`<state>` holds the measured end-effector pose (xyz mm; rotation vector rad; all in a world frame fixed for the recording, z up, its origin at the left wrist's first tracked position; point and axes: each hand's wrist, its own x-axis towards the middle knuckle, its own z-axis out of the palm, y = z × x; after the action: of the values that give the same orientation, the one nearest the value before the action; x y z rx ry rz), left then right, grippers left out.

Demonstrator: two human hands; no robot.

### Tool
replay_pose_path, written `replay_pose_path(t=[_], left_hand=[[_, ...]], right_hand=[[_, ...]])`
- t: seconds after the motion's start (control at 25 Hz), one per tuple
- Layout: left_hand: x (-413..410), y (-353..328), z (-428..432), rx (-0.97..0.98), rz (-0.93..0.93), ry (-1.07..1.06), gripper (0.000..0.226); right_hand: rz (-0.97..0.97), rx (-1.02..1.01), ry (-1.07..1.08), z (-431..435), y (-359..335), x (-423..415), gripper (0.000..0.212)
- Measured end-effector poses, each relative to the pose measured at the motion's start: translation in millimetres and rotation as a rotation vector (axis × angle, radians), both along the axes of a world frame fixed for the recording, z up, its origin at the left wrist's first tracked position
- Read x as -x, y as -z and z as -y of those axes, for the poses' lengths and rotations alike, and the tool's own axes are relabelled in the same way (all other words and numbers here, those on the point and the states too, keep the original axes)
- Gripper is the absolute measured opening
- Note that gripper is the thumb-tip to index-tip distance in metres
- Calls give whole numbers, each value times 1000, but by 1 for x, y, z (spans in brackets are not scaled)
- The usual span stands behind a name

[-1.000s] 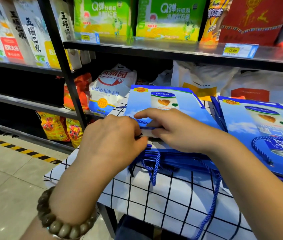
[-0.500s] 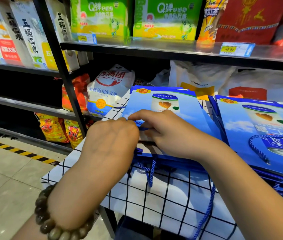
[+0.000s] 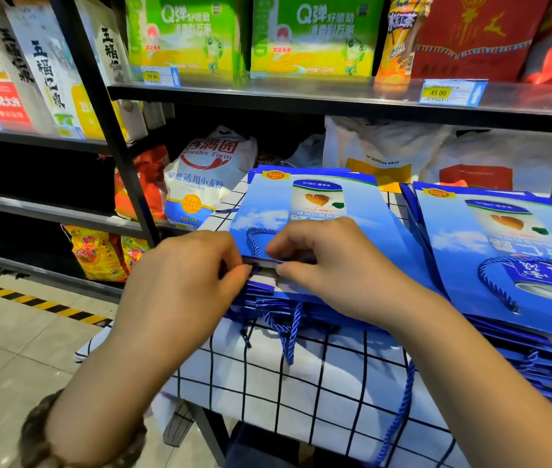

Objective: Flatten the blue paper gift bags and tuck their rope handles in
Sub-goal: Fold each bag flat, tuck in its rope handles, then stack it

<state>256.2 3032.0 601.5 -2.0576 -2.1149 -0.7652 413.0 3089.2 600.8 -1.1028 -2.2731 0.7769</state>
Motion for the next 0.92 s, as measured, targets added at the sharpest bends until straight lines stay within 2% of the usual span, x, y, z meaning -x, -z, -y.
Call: replay_pose_path(t=[0.08, 0.12, 0.16, 0.28, 0.4, 0.48, 0.64, 0.72, 0.8, 0.84, 0.92], left_hand=[[9, -1, -6, -10, 336, 23, 21], [14, 0, -13, -13, 412, 18, 23], [16, -3, -21, 38, 395, 23, 26], [15, -8, -45, 308, 170, 68, 39], [4, -9, -58, 429, 151, 142, 34], [-1, -6, -62, 406, 143, 162, 31], [1, 1, -65, 187, 168, 109, 36], [3, 5, -64, 172, 148, 120, 38], [9, 7, -62, 177, 141, 86, 45], [14, 8, -61, 172, 148, 45, 47], [24, 10, -60, 182, 118, -58, 47]], right_hand=[[10, -42, 18, 4, 3, -3, 18], [19, -62, 18, 6, 4, -3, 17], [35, -90, 11, 8, 5, -3, 17], [86, -217, -4, 13, 8, -4, 18], [79, -313, -15, 18, 13, -6, 18], [86, -387, -34, 20, 19, -6, 20], [74, -452, -27, 20, 24, -7, 15], [126, -388, -44, 25, 20, -5, 16], [170, -240, -20, 27, 6, -14, 26], [168, -210, 67, 26, -1, -21, 29], [219, -222, 387, 15, -15, -48, 29]])
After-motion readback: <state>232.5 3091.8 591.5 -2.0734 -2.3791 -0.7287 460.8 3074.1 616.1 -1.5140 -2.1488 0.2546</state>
